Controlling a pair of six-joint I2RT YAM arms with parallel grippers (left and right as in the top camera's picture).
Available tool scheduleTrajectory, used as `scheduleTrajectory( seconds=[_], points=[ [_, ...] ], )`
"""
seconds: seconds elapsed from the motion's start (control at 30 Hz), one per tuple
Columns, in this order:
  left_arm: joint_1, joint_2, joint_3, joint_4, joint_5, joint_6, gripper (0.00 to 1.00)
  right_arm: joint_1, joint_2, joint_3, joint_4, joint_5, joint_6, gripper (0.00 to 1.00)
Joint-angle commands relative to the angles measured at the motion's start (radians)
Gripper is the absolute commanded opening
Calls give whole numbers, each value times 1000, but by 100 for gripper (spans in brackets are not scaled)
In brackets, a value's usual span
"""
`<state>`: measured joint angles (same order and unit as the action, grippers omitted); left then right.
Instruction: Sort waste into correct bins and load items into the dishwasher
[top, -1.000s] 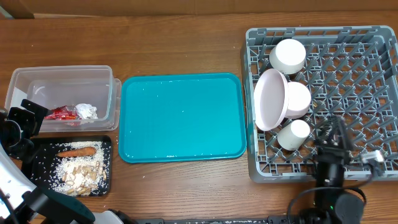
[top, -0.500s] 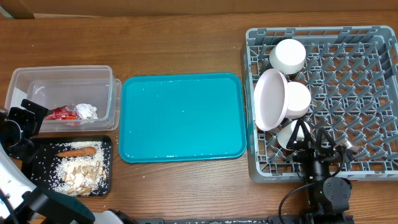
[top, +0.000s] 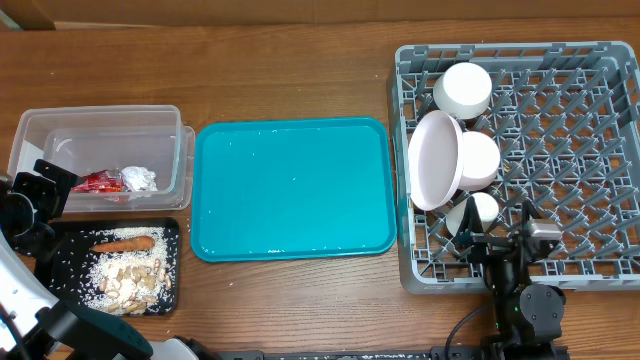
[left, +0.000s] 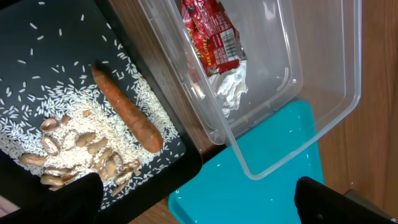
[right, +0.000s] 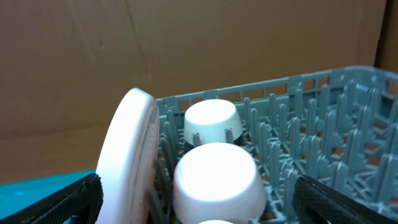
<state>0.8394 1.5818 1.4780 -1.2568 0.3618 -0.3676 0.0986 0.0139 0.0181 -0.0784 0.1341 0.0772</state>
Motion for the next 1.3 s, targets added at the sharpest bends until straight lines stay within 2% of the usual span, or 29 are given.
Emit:
scheduleTrajectory(
  seconds=[0.0, 1.03, 1.27],
  points=[
    [-5, -16, 17, 1, -6, -7, 100, -3, -11, -10, 6, -5, -85, 100],
    [-7, -16, 17, 1, -6, -7, 100, -3, -11, -10, 6, -5, -85, 100],
    [-26, -68, 17, 1, -7, -7, 100, -3, -11, -10, 6, -5, -85, 100]
  ],
)
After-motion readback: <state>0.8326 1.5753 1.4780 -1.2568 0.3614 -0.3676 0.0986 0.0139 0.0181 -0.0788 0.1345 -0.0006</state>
